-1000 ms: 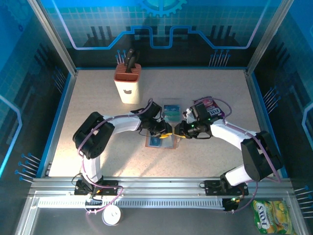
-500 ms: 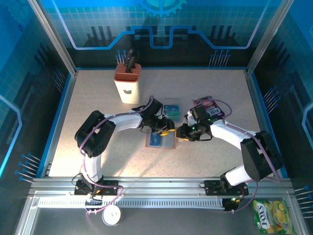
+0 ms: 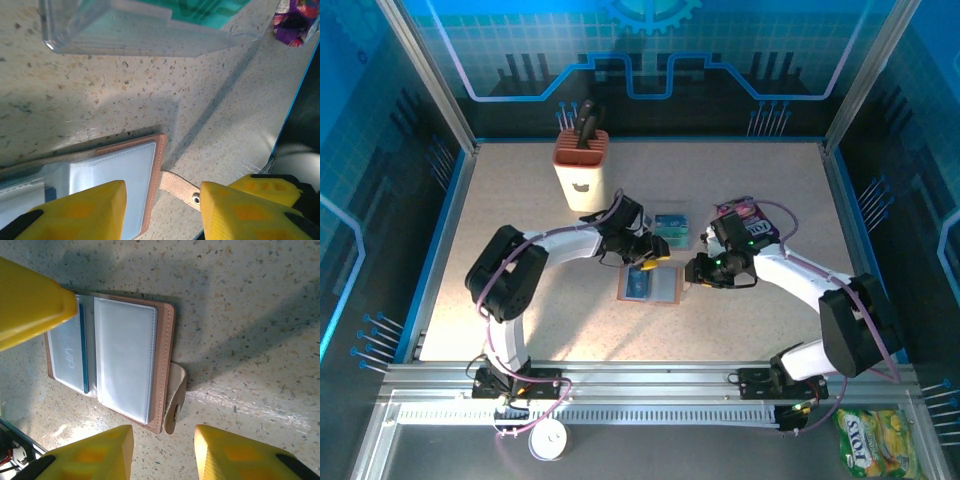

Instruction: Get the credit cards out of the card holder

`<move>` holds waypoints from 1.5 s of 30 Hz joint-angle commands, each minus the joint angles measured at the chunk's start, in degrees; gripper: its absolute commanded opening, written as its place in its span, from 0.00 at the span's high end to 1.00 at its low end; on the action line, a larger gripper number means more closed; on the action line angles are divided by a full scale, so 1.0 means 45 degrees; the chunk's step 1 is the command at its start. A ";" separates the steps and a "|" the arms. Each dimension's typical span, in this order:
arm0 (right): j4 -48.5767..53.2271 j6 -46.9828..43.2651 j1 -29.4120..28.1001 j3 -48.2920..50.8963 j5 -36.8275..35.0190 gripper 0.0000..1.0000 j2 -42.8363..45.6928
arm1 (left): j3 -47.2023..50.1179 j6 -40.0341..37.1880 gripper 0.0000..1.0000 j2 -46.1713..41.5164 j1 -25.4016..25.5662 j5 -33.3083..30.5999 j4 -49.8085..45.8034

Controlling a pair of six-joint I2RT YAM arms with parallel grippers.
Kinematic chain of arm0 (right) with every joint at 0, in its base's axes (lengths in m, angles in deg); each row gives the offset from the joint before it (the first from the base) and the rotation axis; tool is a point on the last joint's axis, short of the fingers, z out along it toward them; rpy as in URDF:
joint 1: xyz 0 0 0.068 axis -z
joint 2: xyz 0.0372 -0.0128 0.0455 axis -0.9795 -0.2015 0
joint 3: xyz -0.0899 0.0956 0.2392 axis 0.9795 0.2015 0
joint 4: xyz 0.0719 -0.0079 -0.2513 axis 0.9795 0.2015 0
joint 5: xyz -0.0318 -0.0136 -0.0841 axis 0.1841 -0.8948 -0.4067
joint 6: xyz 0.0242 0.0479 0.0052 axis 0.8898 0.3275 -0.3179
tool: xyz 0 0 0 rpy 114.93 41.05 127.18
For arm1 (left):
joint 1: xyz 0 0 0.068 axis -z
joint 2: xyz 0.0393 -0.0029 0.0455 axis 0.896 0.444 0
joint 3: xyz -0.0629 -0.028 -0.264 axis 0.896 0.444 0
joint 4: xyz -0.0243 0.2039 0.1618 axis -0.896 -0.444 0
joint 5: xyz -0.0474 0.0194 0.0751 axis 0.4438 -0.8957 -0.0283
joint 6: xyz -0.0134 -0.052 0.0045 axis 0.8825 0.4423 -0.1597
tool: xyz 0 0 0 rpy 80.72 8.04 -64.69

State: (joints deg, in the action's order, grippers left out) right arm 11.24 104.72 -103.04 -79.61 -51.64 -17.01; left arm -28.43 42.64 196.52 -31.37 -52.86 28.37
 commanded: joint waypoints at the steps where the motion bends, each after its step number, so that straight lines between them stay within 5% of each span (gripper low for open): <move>1: -0.0192 -0.0086 0.0173 0.0025 0.0229 0.62 -0.0416 | 0.0299 -0.0322 0.56 -0.0699 -0.0170 0.0330 -0.0443; 9: -0.1773 0.0162 0.0169 0.0176 0.1021 0.68 -0.1922 | 0.1014 -0.0414 0.56 -0.1478 -0.0575 0.0163 -0.0587; 19: -0.2115 -0.0067 0.0246 -0.0438 0.0923 0.91 -0.2832 | 0.1818 -0.0482 0.56 -0.2437 -0.1152 -0.0086 -0.0759; 45: -0.1050 -0.0849 0.0896 -0.0530 0.0112 0.92 -0.2477 | 0.3325 -0.0657 0.61 -0.2753 -0.1422 -0.0399 -0.0585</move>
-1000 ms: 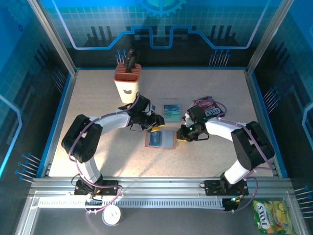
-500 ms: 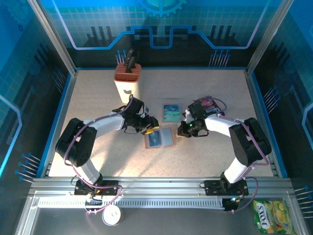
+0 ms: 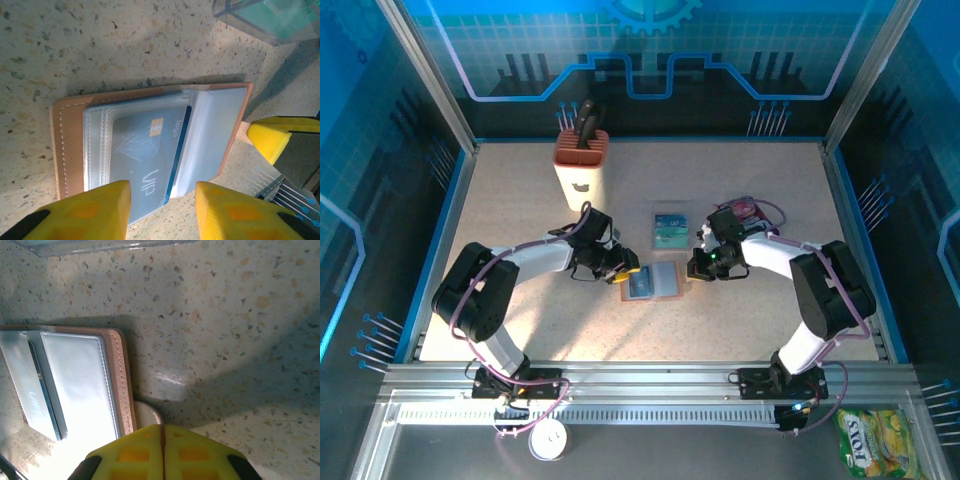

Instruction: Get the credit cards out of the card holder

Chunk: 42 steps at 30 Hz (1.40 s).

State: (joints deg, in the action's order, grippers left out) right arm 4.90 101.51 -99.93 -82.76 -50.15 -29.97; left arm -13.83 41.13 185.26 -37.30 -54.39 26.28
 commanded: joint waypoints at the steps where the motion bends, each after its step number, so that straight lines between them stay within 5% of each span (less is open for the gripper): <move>1: 0.0368 -0.0130 0.0202 0.0169 -0.0223 0.92 0.0420 | 0.0117 -0.0334 0.62 -0.0251 -0.0099 -0.0061 -0.0138; 17: 0.1769 -0.0293 0.0096 -0.0865 -0.0546 0.80 0.1223 | 0.0277 -0.0552 0.72 0.0041 -0.0096 -0.0129 -0.0097; 24: 0.2178 0.0023 -0.0630 -0.1596 -0.1048 0.79 0.1758 | 0.0531 -0.0441 0.85 0.0003 -0.0074 -0.0042 0.0248; 42: -0.1351 0.2580 -0.3031 -0.2175 0.1645 0.77 -0.0820 | 0.1128 -0.0223 0.96 0.0252 0.0024 0.0617 0.1379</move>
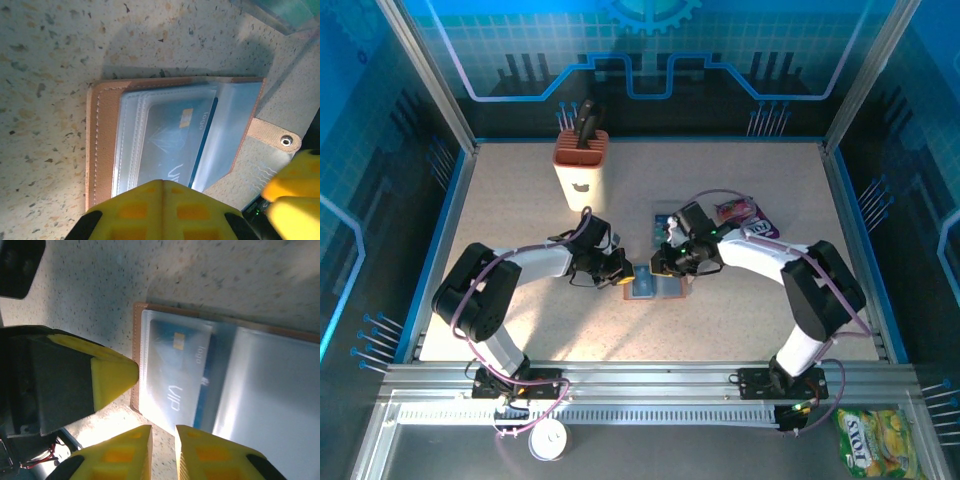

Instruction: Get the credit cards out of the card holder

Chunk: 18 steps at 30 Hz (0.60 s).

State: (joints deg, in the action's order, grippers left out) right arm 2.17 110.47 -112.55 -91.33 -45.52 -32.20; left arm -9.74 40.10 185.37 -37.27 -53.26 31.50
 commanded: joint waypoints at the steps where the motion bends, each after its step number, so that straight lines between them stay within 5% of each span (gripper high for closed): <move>1: -0.0789 0.0618 -0.0290 -0.0294 0.0636 0.75 -0.0489 | 0.0246 -0.0033 0.96 0.0251 0.0019 0.0325 0.0188; 18: -0.0788 0.0475 -0.0371 -0.0368 0.0420 0.68 -0.1566 | 0.0377 -0.0319 0.96 0.0453 0.0019 -0.0100 -0.0435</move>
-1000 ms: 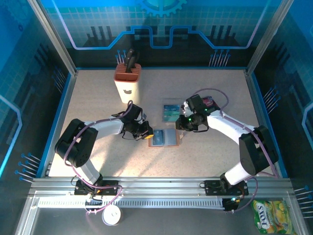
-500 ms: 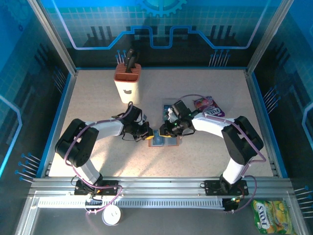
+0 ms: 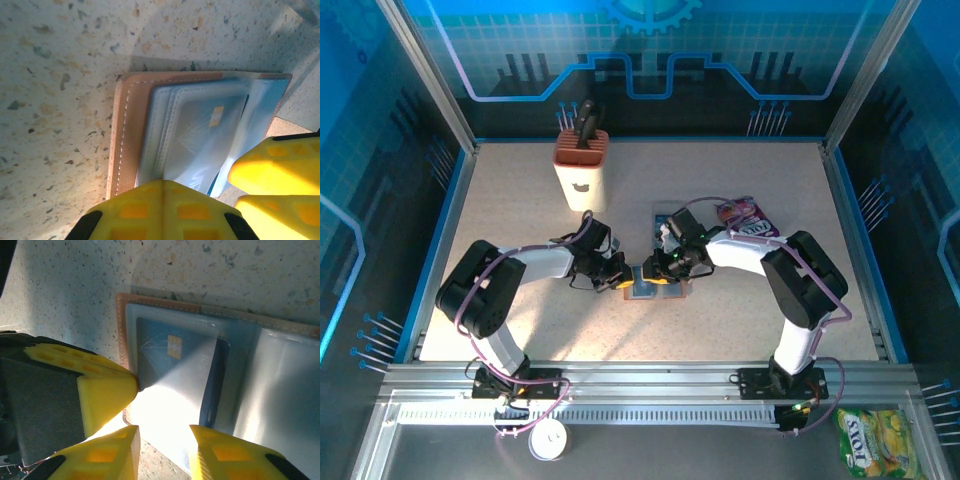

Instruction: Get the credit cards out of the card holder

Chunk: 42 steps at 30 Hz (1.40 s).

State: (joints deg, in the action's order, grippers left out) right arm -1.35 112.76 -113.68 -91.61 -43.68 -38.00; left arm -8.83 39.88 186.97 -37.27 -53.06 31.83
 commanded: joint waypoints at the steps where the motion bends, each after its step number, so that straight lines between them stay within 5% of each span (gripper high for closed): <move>1: 0.0009 -0.0047 -0.0123 -0.0295 -0.0007 0.68 -0.0302 | 0.0191 -0.0279 0.96 0.0072 0.0018 -0.0134 -0.0511; 42: 0.1996 -0.1052 -0.0103 -0.0736 -0.1253 0.68 0.0172 | -0.0510 -0.0171 0.94 -0.0468 0.0018 0.0149 -0.0962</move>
State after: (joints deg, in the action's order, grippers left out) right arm 5.33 108.81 -113.68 -94.00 -48.62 -39.18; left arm -9.50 39.86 186.70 -37.27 -53.06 29.40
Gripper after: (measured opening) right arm 0.324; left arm 0.059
